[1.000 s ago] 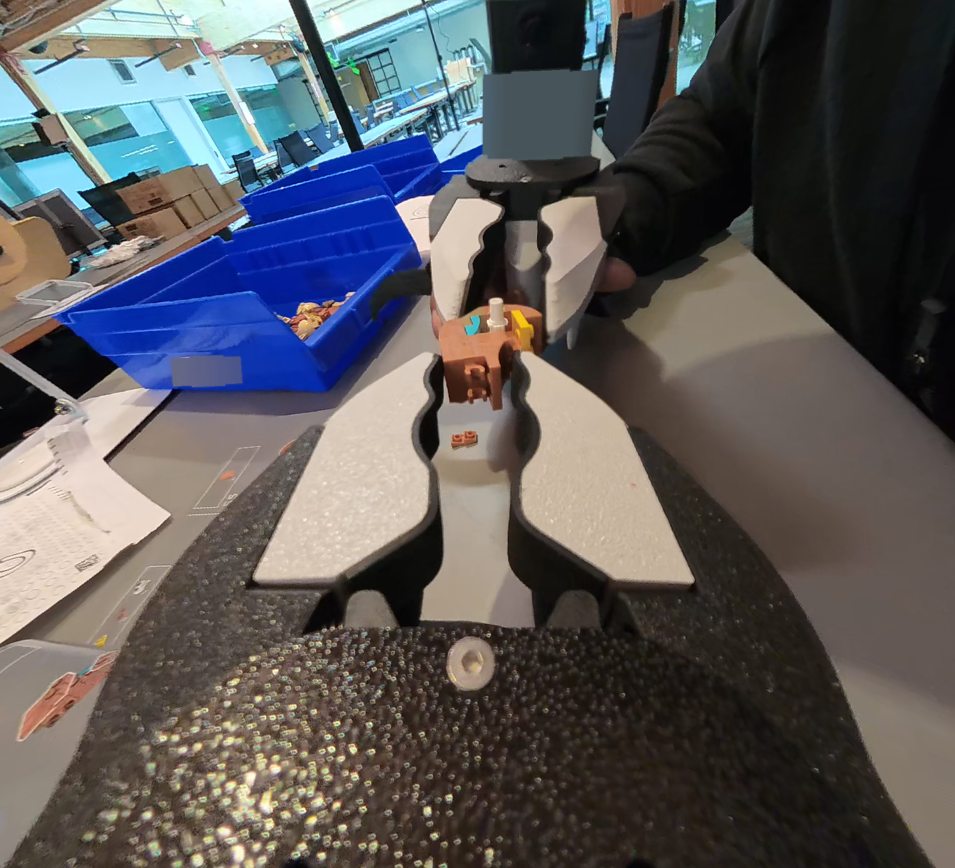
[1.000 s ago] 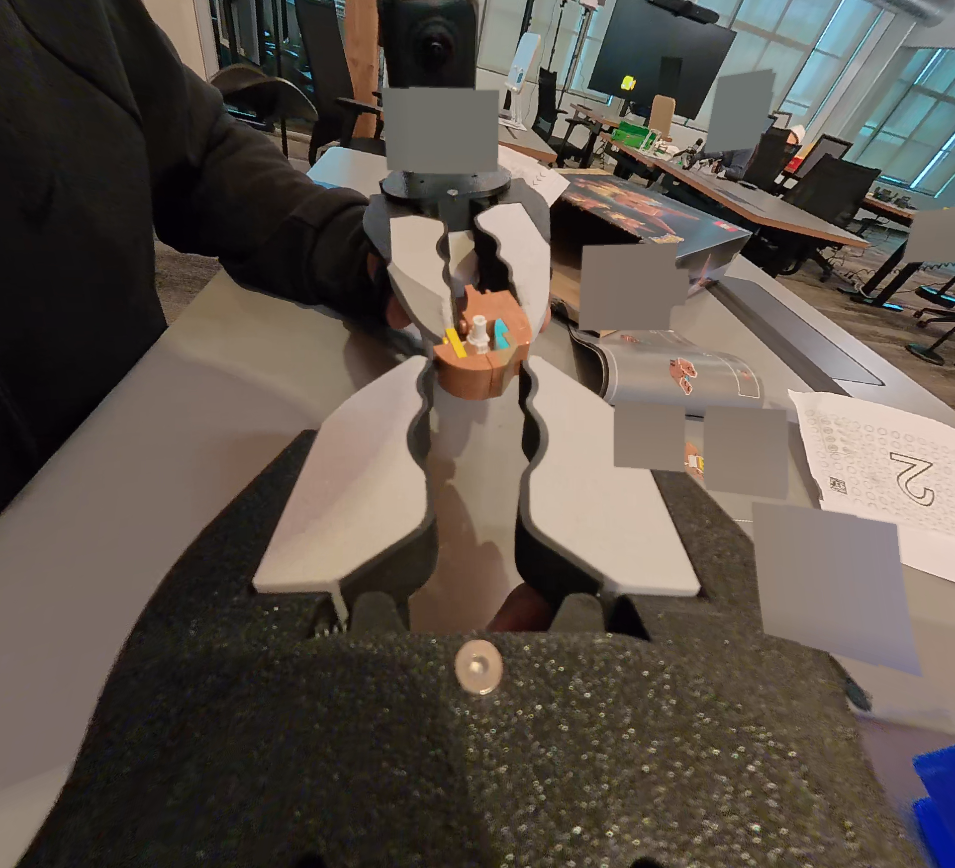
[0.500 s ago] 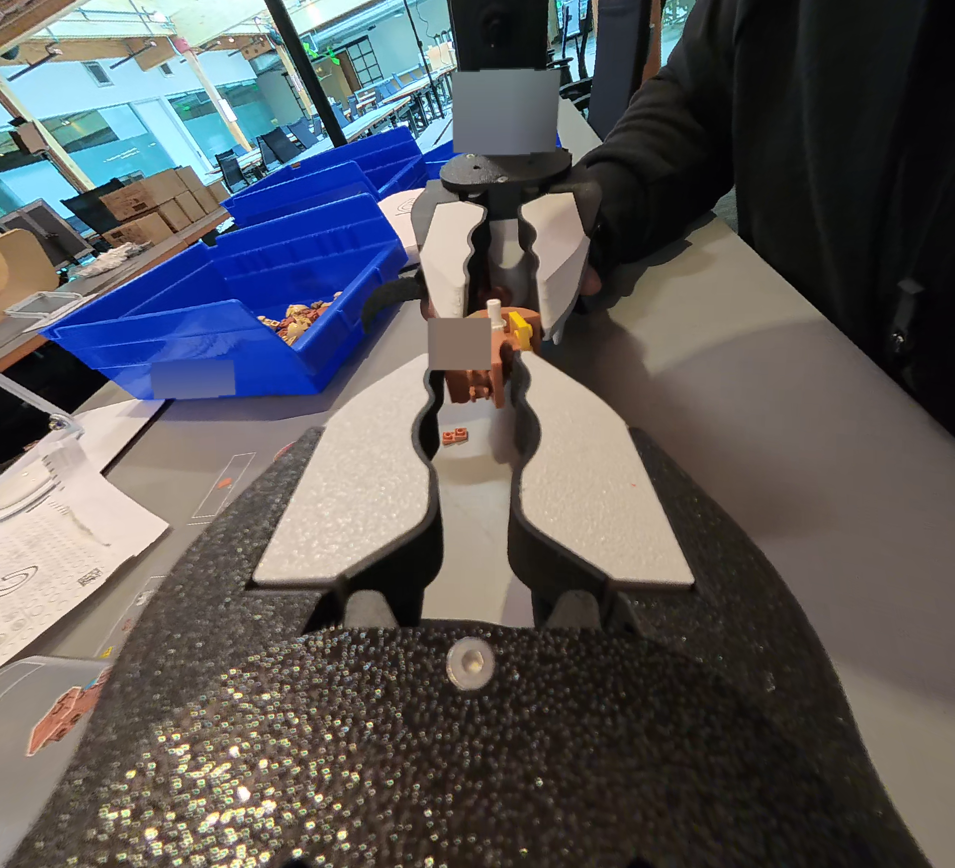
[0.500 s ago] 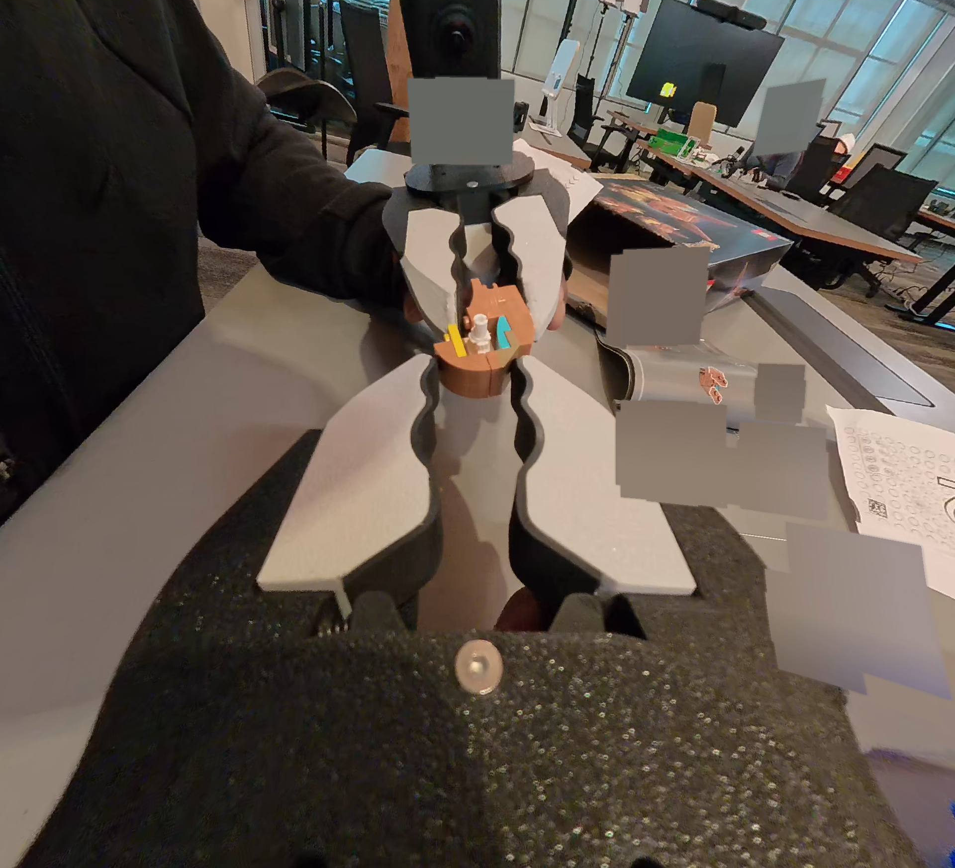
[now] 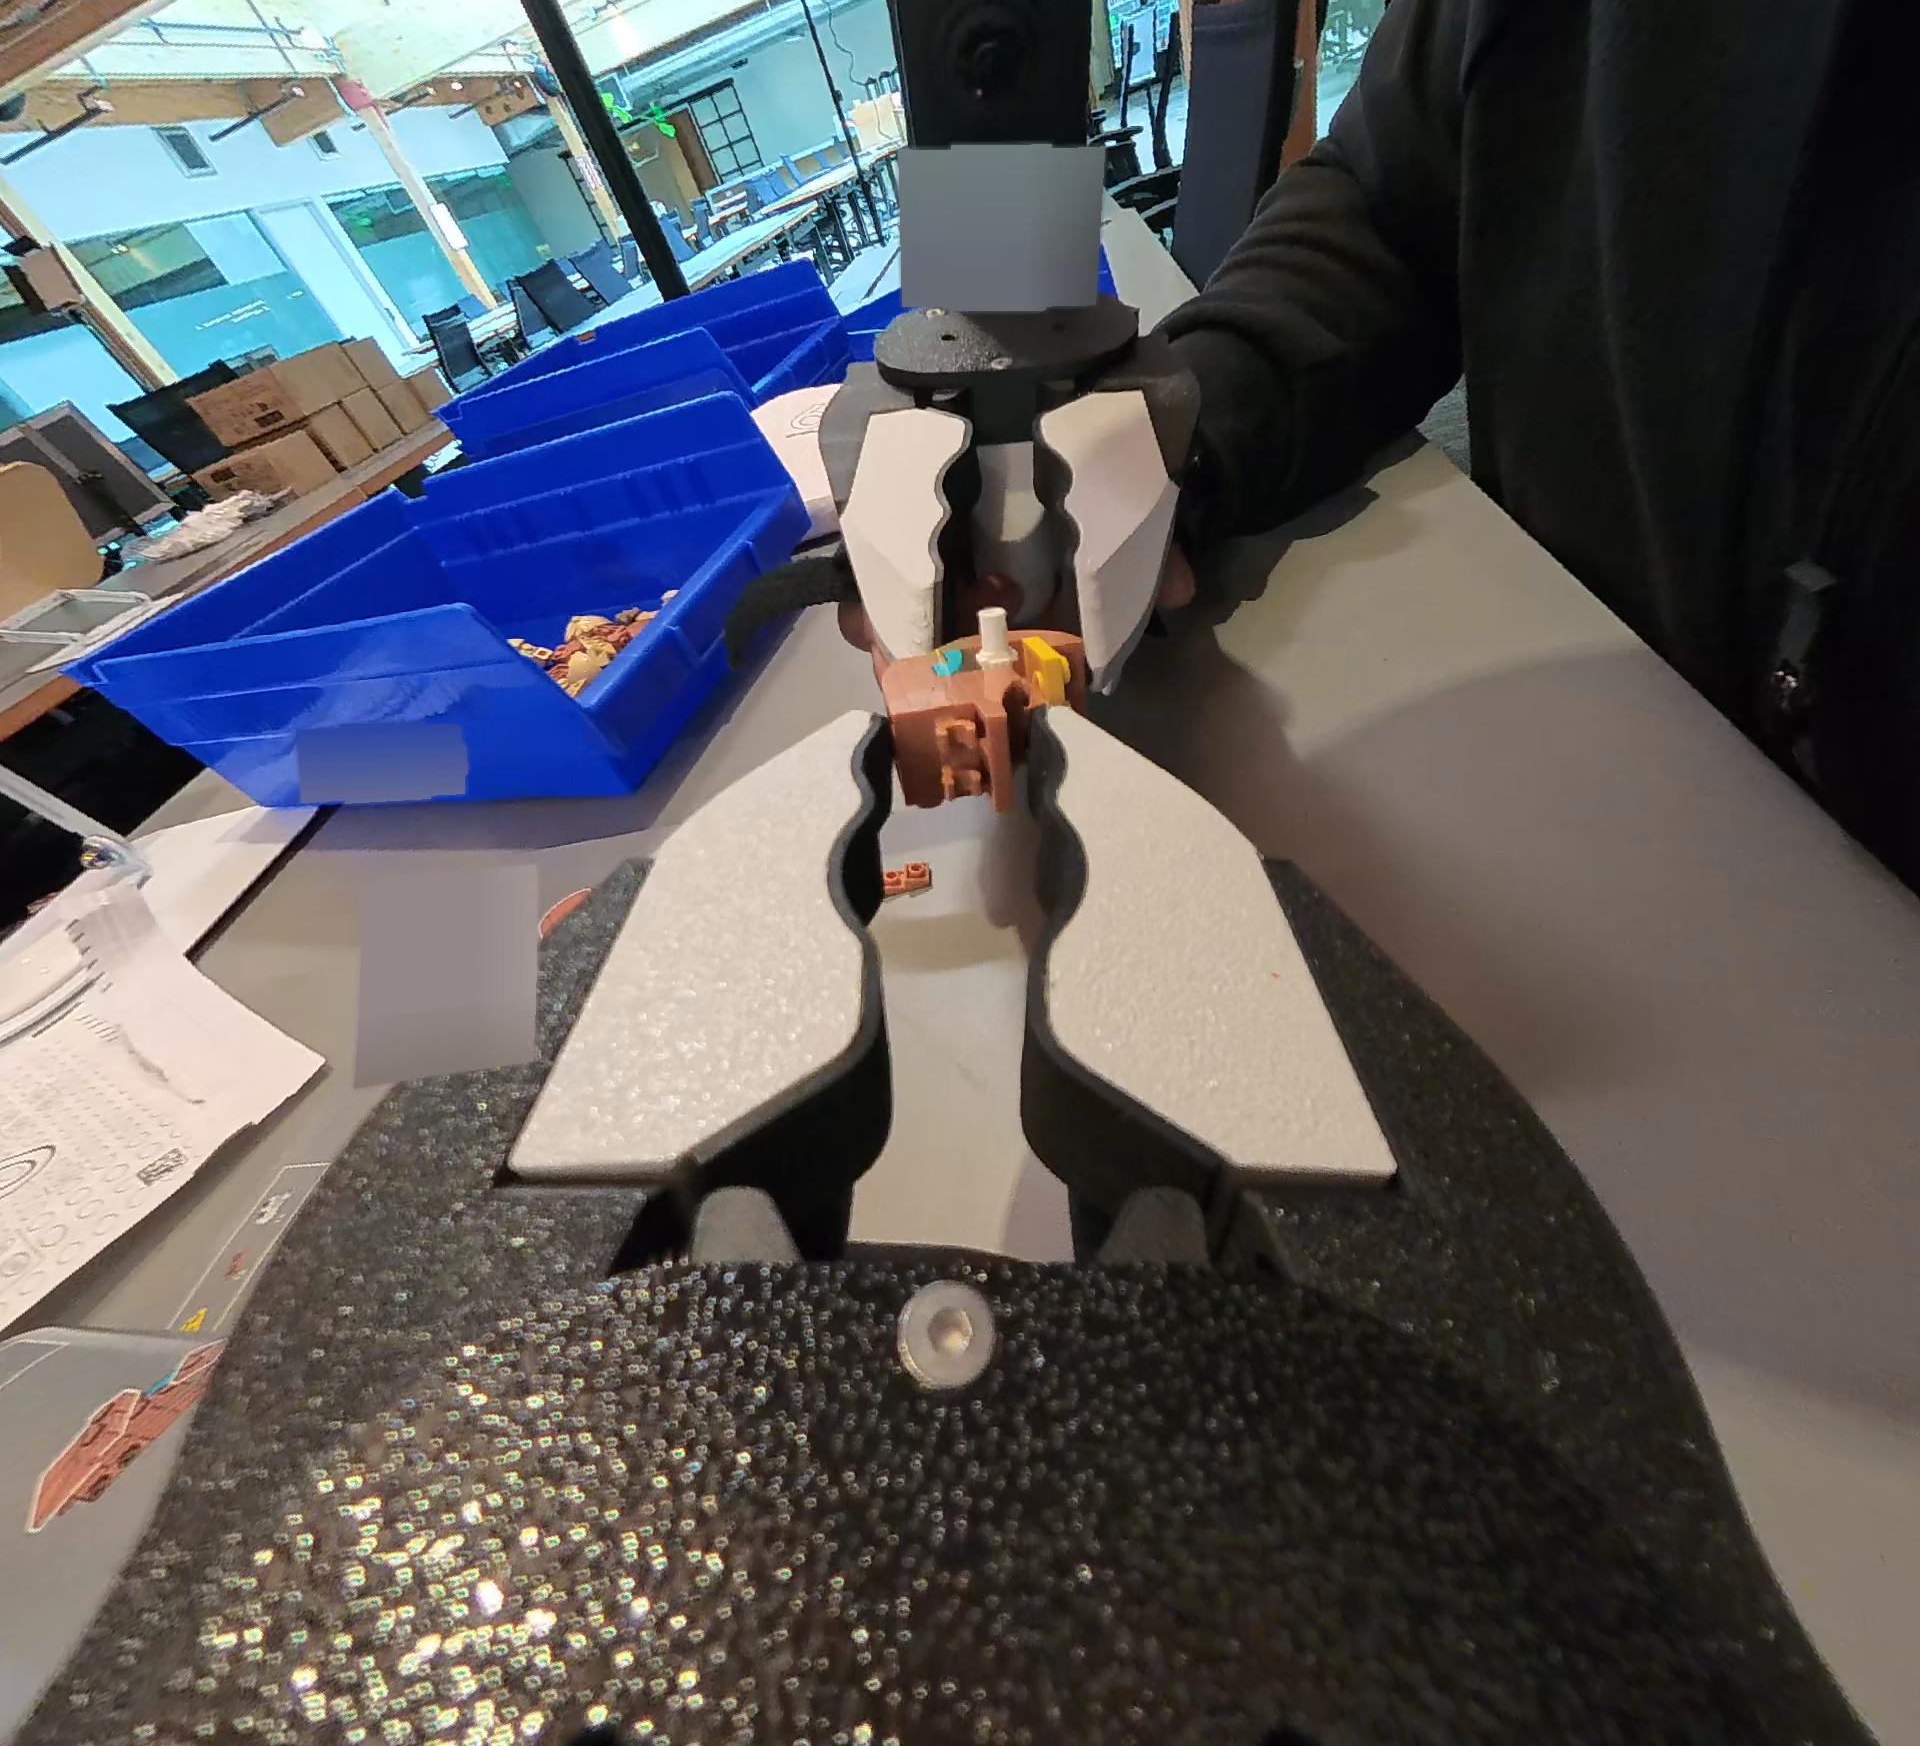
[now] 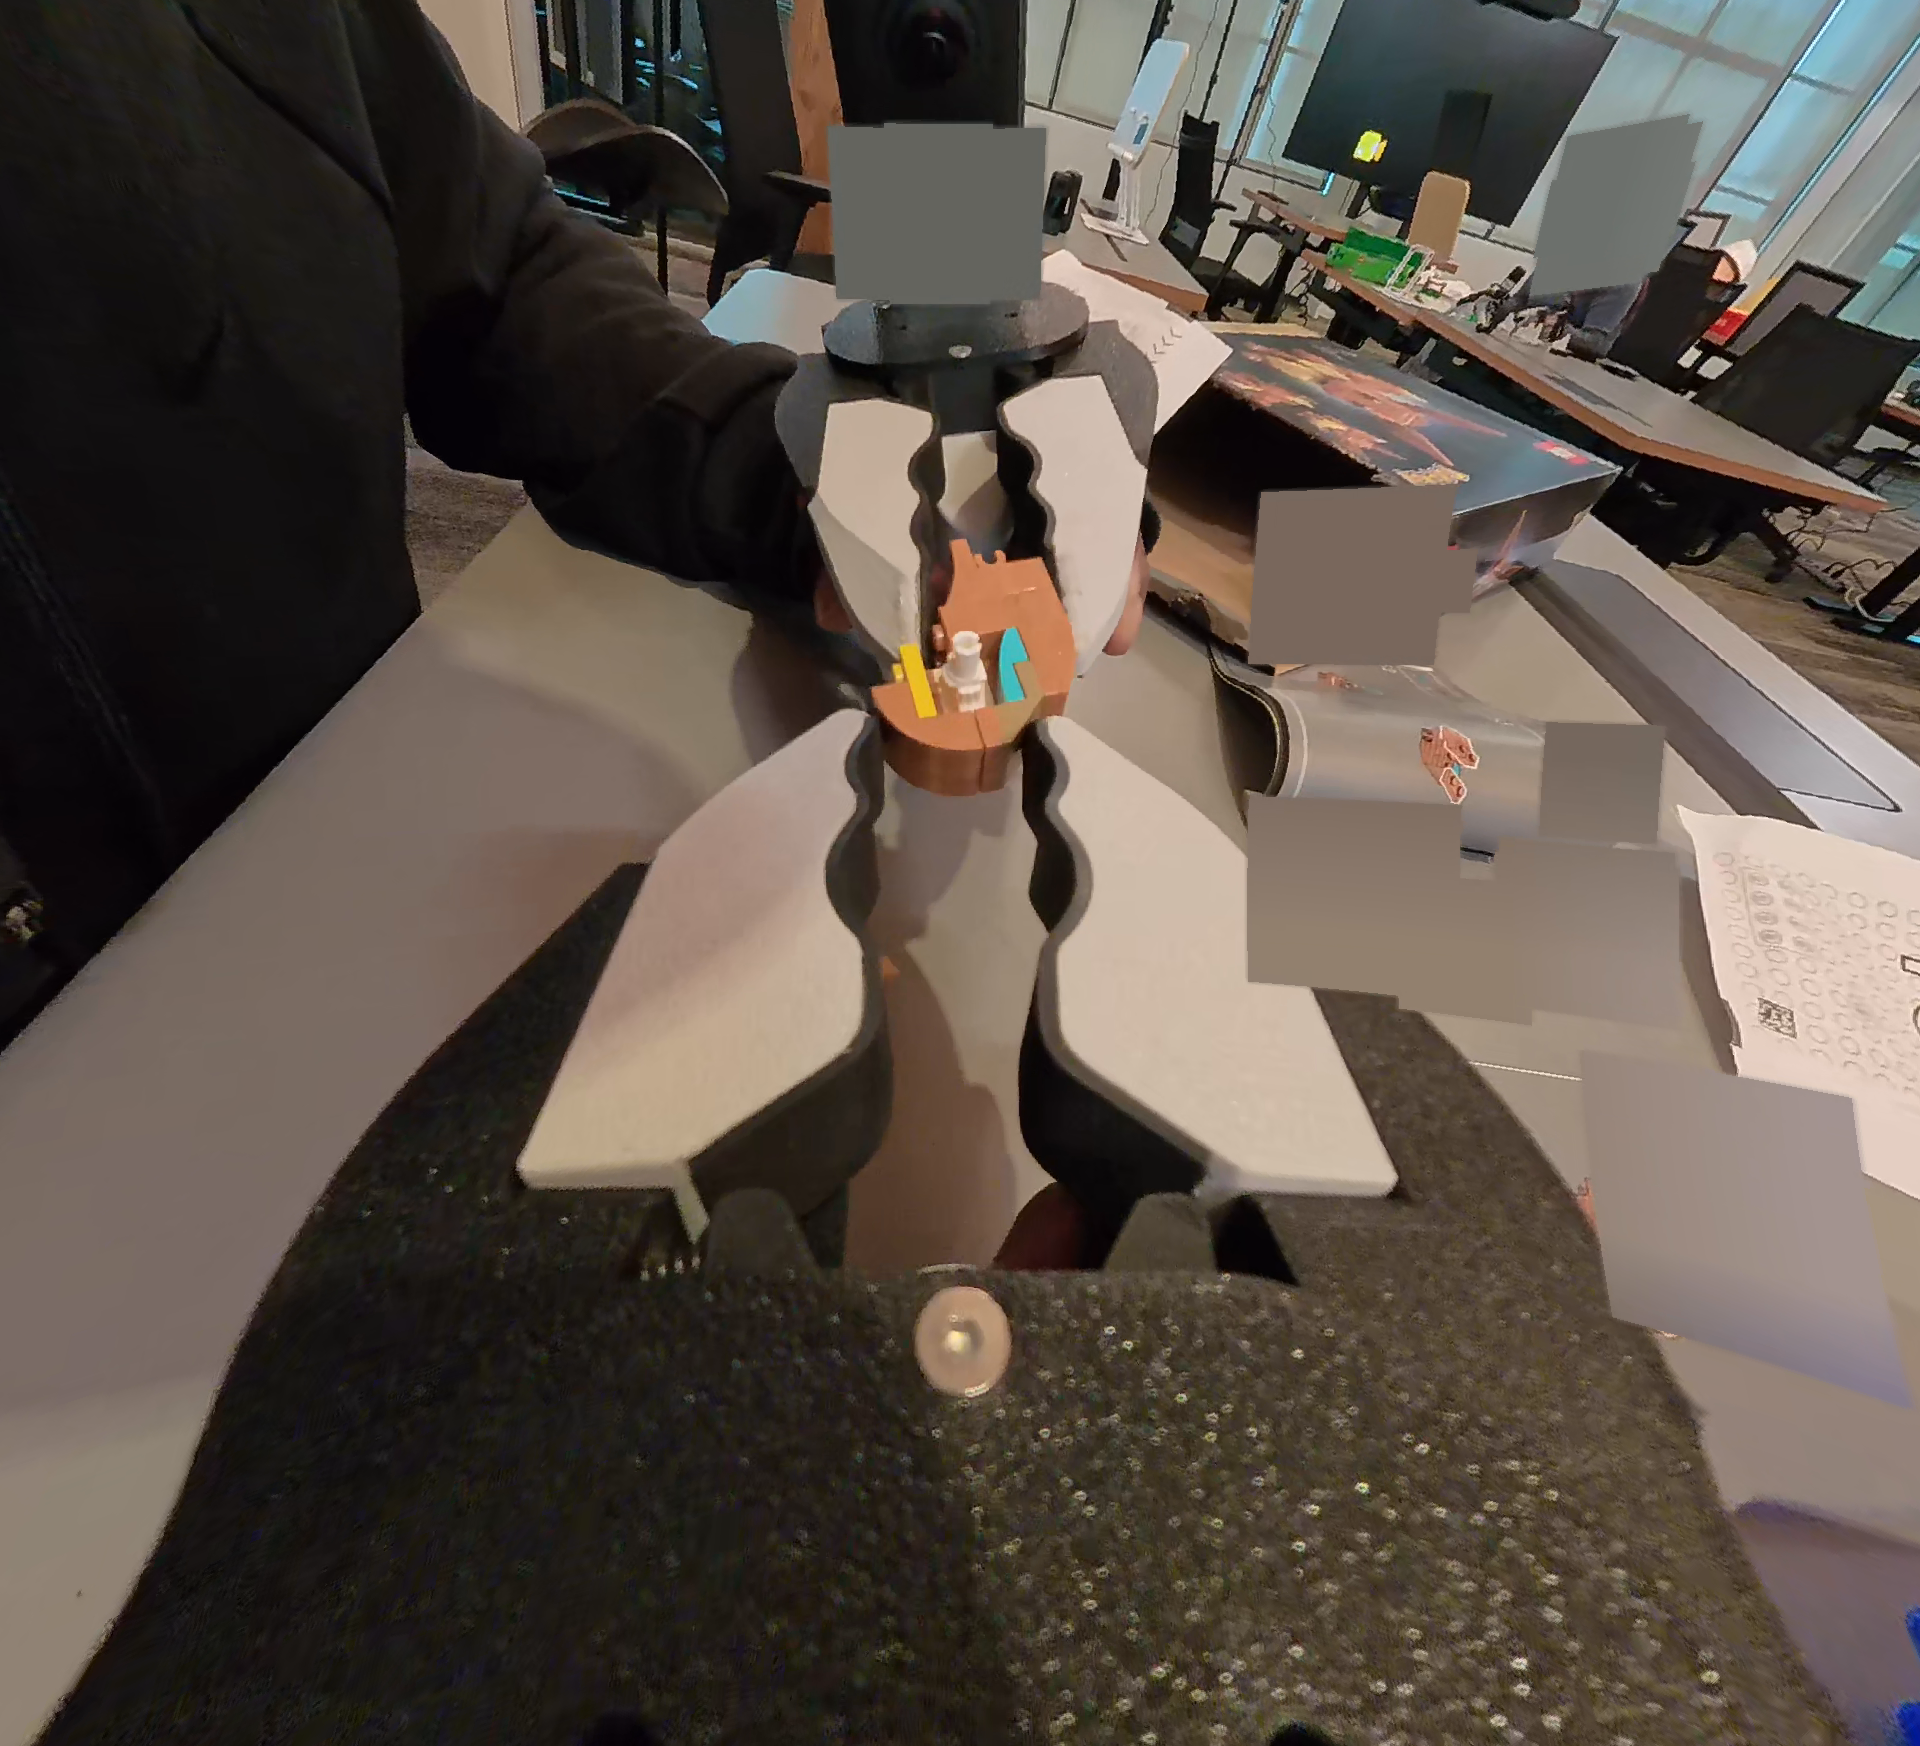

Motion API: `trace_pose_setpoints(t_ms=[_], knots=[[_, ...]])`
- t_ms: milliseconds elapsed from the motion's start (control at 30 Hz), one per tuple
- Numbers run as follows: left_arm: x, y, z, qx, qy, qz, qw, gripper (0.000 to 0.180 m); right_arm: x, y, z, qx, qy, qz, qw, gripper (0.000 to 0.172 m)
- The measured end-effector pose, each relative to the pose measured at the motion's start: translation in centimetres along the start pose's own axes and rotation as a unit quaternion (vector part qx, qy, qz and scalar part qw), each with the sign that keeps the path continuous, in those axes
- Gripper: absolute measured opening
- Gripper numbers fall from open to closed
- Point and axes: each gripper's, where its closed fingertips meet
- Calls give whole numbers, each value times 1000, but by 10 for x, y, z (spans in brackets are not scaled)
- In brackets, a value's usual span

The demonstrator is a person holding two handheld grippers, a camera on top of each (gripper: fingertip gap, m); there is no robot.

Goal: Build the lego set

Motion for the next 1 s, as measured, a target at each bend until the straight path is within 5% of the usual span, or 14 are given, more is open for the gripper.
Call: trace_pose_setpoints(t_ms=[1000], knots=[[-18,-13,-2,-45,56,-13,997,24,17,-11,-7,-66,-75,-6,995,36]])
Point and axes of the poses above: each gripper's, where its closed fingertips meet, z back along the fingers, y out of its top, x = y × z across the jaws, and after that the axes turned 13 degrees about -x, right-handed
